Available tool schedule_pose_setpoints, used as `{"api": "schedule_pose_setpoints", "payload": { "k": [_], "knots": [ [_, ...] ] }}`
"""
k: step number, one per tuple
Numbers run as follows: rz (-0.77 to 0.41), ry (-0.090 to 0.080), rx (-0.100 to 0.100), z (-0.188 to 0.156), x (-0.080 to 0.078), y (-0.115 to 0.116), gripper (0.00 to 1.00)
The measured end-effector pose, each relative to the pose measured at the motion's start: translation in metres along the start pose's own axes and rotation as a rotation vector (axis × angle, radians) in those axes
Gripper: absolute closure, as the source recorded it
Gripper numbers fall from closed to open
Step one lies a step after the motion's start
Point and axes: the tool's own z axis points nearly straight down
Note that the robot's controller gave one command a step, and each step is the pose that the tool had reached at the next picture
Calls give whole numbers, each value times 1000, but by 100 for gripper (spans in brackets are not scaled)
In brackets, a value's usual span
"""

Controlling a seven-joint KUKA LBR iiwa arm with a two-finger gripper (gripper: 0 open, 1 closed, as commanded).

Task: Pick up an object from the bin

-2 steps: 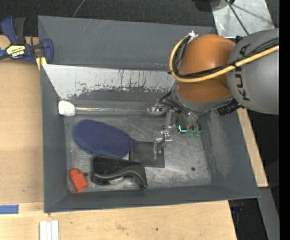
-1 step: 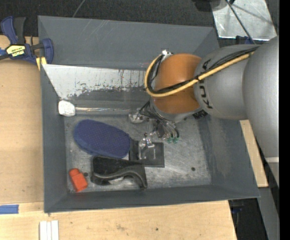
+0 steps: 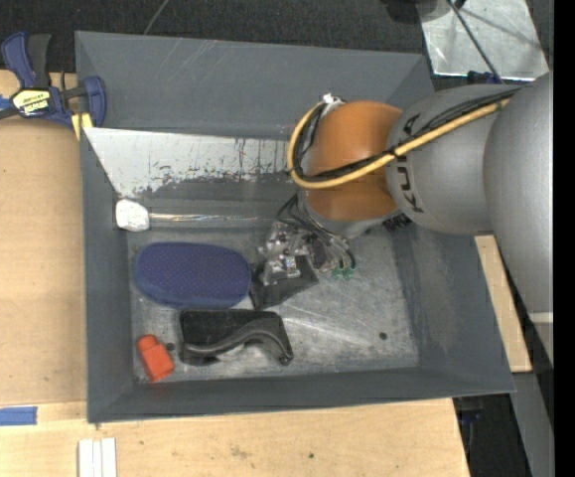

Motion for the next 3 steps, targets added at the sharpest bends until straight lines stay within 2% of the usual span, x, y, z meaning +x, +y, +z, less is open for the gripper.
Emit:
{"api": "schedule_pose_setpoints", "payload": {
  "k": [1,2,3],
  "knots": [
    [20,8,2,-154,-11,-14,100],
    [20,17,1,-149,-9,-14,100],
    [169,27,2,-67,35,10,100]
  ]
}}
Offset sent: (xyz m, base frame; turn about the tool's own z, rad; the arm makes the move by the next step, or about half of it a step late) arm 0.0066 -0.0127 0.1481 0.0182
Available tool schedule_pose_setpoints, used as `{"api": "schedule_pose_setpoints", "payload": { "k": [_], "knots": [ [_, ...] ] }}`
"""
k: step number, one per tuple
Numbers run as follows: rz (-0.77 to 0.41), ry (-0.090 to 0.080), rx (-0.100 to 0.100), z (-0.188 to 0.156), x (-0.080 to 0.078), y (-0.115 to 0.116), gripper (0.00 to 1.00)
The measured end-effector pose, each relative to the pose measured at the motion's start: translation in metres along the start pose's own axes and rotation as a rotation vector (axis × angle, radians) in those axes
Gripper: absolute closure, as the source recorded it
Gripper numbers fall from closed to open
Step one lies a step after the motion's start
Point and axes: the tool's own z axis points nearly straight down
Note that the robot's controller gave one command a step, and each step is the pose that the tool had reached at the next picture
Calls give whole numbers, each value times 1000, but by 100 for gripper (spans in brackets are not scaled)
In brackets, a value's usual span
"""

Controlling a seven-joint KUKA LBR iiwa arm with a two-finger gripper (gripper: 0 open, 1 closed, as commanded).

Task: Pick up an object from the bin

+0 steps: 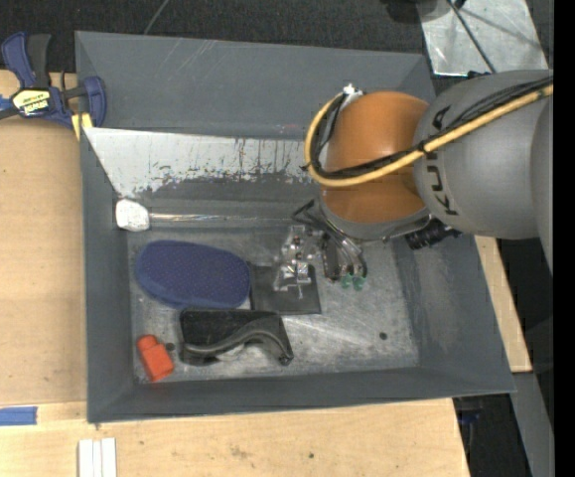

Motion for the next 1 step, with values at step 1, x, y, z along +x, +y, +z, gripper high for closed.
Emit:
{"api": "schedule_pose_setpoints", "payload": {
  "k": [1],
  "knots": [
    [51,-5,0,0,2,4,100]
  ]
}}
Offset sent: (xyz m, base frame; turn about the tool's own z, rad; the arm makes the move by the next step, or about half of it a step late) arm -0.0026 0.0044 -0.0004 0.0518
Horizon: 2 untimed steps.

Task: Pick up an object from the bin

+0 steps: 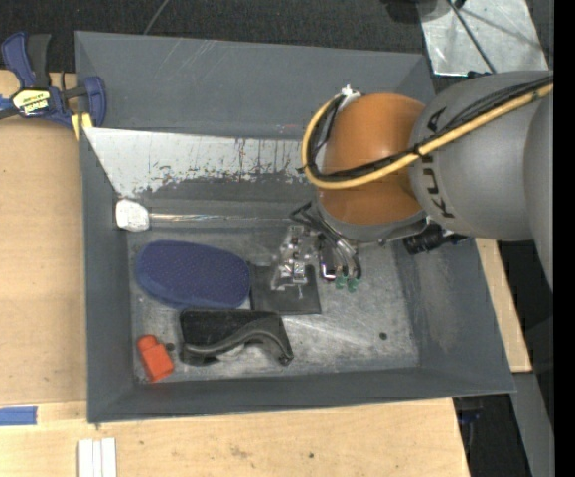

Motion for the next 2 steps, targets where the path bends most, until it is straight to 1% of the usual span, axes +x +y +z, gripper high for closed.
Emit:
{"api": "schedule_pose_setpoints", "payload": {
  "k": [1,2],
  "knots": [
    [2,-2,0,2,-2,-2,100],
    [24,-7,-1,-21,-17,-3,100]
  ]
}}
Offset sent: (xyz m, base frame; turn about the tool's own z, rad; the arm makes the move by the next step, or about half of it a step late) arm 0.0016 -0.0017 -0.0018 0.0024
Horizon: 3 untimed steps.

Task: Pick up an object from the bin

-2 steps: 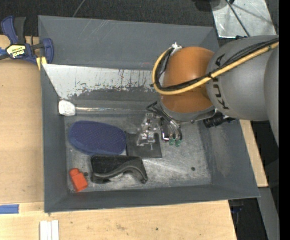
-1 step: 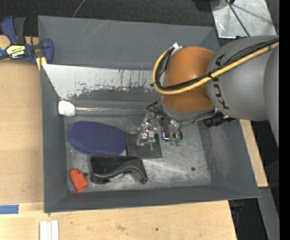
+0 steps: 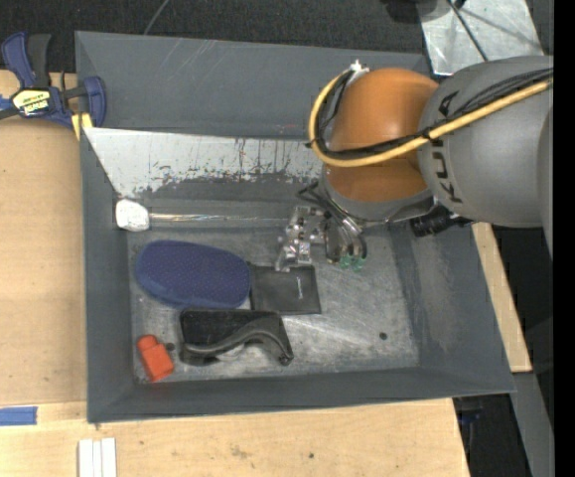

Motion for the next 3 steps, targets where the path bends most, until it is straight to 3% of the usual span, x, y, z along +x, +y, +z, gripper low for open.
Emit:
{"api": "schedule_pose_setpoints", "payload": {
  "k": [1,2,3],
  "knots": [
    [205,8,3,53,-5,-21,100],
    [219,-3,0,-5,-16,-28,100],
    [218,3,2,-2,-15,-28,0]
  ]
}}
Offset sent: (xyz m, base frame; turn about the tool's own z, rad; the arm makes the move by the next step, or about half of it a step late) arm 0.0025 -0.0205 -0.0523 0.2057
